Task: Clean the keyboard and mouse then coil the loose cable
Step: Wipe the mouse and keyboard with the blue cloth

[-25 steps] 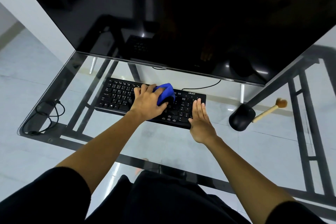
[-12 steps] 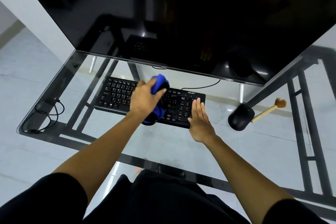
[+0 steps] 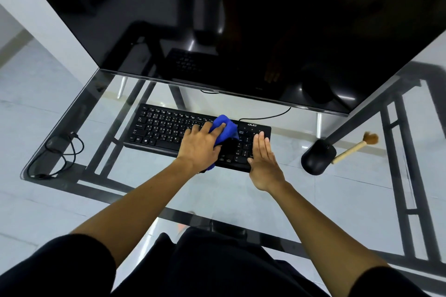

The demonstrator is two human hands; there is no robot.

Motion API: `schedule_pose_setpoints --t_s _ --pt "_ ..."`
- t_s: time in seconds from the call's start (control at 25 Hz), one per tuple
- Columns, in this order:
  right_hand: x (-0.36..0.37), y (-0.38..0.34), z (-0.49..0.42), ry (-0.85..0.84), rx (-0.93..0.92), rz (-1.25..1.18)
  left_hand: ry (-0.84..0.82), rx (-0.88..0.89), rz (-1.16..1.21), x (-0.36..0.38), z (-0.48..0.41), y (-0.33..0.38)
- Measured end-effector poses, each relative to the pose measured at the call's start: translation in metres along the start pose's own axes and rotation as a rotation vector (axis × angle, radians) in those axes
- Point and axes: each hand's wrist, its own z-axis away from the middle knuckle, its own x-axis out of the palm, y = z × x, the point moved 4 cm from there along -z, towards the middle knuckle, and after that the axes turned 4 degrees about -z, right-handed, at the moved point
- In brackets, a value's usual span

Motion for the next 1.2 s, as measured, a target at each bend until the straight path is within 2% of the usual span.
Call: schedule_pose_setpoints --t_s 0.12,0.28,0.4,0.52,0.68,0.8,0.92,1.08,1.2 --pt "0.000 -0.001 0.000 0.010 -0.004 0.001 0.004 -0.057 0.045 -0.007 -0.006 0.006" --pt "0.000 0.000 0.000 -0.001 0.005 0.001 -0.007 0.078 -0.012 -0.001 0.012 0.016" --pt "0.000 -0.001 0.000 0.002 0.002 -0.002 -0.003 0.008 -0.017 -0.003 0.007 0.000" --pt "0.001 -0.001 -0.001 0.000 0.004 -0.003 -0.011 -0.055 0.019 -0.008 -0.003 0.018" --pt "0.000 0.000 0.000 -0.017 0.012 0.008 -0.015 0.069 -0.032 -0.003 0.015 0.015" --pt "0.001 0.000 0.000 -0.008 0.000 0.009 -0.007 -0.016 -0.048 -0.003 0.013 -0.013" --pt "0.002 -0.001 -0.001 0.007 -0.007 0.012 -0.020 -0.105 -0.003 -0.011 -0.004 -0.001" --pt "0.000 0.000 -0.001 0.001 0.005 0.005 -0.040 0.068 -0.057 -0.006 0.019 0.023" --pt "0.000 0.000 0.000 0.002 -0.006 0.008 -0.036 0.045 -0.075 0.001 0.035 -0.009"
